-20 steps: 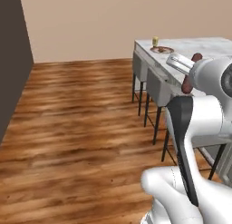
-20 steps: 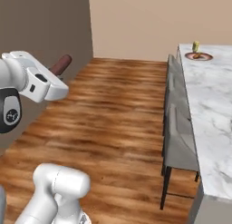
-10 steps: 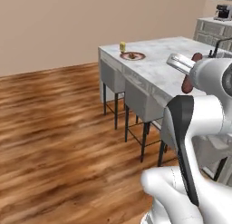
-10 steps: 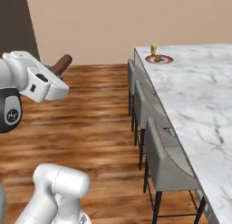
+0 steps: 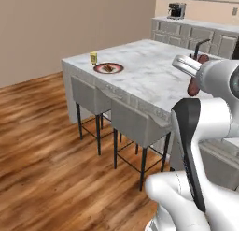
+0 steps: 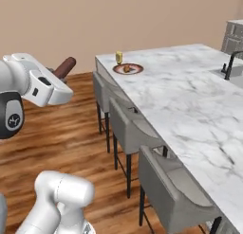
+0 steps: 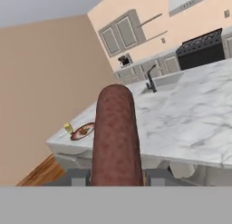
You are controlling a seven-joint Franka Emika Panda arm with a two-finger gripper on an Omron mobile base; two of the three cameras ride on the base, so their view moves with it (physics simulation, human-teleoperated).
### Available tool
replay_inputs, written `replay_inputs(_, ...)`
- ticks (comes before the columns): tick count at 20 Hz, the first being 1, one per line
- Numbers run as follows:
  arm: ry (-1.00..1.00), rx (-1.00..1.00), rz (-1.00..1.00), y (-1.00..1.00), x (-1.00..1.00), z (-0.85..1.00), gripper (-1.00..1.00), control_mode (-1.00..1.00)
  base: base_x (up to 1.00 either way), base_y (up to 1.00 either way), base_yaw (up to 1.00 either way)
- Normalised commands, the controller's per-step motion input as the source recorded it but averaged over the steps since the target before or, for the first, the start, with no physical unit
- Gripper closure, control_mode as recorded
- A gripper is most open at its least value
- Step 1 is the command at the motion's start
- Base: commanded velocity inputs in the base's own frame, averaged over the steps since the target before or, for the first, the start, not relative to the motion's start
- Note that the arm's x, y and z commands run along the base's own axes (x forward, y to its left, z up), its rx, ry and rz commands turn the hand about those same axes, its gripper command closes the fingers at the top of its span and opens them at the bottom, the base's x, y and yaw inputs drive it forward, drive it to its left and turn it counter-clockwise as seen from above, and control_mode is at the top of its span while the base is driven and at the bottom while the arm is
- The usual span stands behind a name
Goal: Move the hot dog bun to the plate on the dining table and place the condiment next to that plate. Then navigate to the fridge and take the sausage and place it on the plate as well.
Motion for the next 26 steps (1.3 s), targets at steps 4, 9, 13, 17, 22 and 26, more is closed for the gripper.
replay_inputs(4,0.00,0.00,0.00,0.00,0.00,0.00,1.00,1.00,0.78,0.94,-0.46)
replay_inputs(9,0.00,0.00,0.00,0.00,0.00,0.00,1.00,1.00,0.69,1.00,-0.43)
replay_inputs(13,0.00,0.00,0.00,0.00,0.00,0.00,1.00,1.00,0.59,1.00,-0.41)
replay_inputs(17,0.00,0.00,0.00,0.00,0.00,0.00,1.00,1.00,0.59,1.00,-0.40)
replay_inputs(22,0.00,0.00,0.00,0.00,0.00,0.00,1.00,1.00,0.60,1.00,-0.39)
replay_inputs(26,0.00,0.00,0.00,0.00,0.00,0.00,1.00,1.00,0.69,1.00,-0.37)
